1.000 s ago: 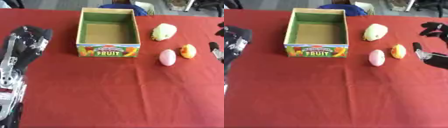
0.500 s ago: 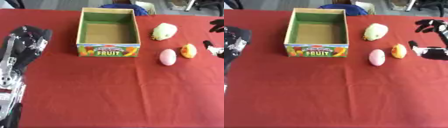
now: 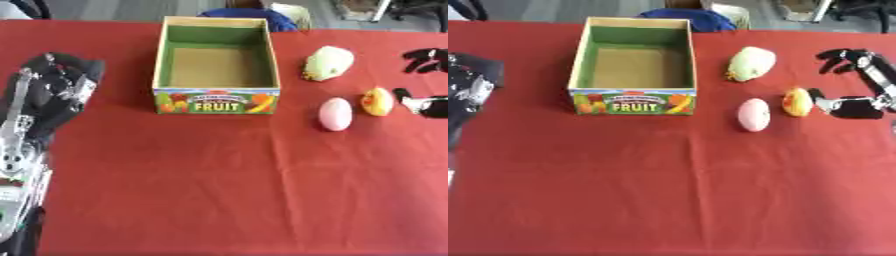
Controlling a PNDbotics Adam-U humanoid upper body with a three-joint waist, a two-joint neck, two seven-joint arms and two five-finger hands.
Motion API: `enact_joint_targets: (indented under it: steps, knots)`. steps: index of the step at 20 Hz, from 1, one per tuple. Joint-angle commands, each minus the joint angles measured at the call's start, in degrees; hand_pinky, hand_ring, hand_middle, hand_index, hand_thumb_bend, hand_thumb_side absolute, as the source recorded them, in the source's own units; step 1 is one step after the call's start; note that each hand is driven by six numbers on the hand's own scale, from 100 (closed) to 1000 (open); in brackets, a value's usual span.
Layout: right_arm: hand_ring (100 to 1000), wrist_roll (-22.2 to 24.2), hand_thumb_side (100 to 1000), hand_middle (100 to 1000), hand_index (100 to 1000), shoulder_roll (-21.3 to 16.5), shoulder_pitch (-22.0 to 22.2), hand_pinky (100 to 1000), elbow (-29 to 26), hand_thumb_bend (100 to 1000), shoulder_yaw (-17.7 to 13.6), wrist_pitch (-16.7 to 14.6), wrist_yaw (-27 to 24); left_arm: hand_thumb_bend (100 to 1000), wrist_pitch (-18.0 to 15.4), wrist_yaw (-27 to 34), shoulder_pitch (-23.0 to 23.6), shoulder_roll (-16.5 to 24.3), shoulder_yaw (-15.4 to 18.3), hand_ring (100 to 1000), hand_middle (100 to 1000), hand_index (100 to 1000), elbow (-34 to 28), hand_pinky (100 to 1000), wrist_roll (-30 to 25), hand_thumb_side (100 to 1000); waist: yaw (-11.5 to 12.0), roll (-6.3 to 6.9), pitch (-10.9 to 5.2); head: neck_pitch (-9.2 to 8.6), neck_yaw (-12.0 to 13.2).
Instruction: Pick up objects on the table and place them in the box.
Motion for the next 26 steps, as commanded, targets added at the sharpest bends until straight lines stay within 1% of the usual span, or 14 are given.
enact_joint_targets:
  steps: [1,9,14,20,26]
  knots:
    - [936,0.63,100,610,841,-0.39,-1.99,762,2.38,283,0.05,-0.64,1.94,506,-0.14,0.27,-0.48,0.65,0.04,518,514,559,-0.75,593,-0.24,357,0.03,0.07,-1.1,0.42,-0.2]
    - [936,0.82,100,611,842,2.14,-4.42,762,8.35,282,0.06,-1.45,5.59,506,-0.14,0.32,-0.46,0.55,-0.09,519,514,559,-0.71,593,-0.4,357,0.23,0.17,-1.27,0.53,-0.3]
    - [934,1.06,100,614,845,3.1,-5.1,761,10.51,285,0.11,-1.99,7.54,506,-0.16,0.35,-0.5,0.5,-0.1,519,514,560,-0.73,593,-0.45,357,0.29,0.18,-1.23,0.65,-0.36]
    - [928,-0.44,100,616,850,3.81,-5.8,756,12.79,299,-0.42,-1.22,11.09,506,-0.16,0.35,-0.45,0.48,-0.08,519,515,560,-0.71,593,-0.45,358,0.38,0.19,-1.24,0.72,-0.36]
    - [920,-3.3,100,624,856,3.73,-6.07,752,14.28,332,-1.04,0.36,15.74,507,-0.15,0.33,-0.42,0.47,-0.06,519,514,560,-0.7,593,-0.43,358,0.39,0.13,-1.23,0.75,-0.29]
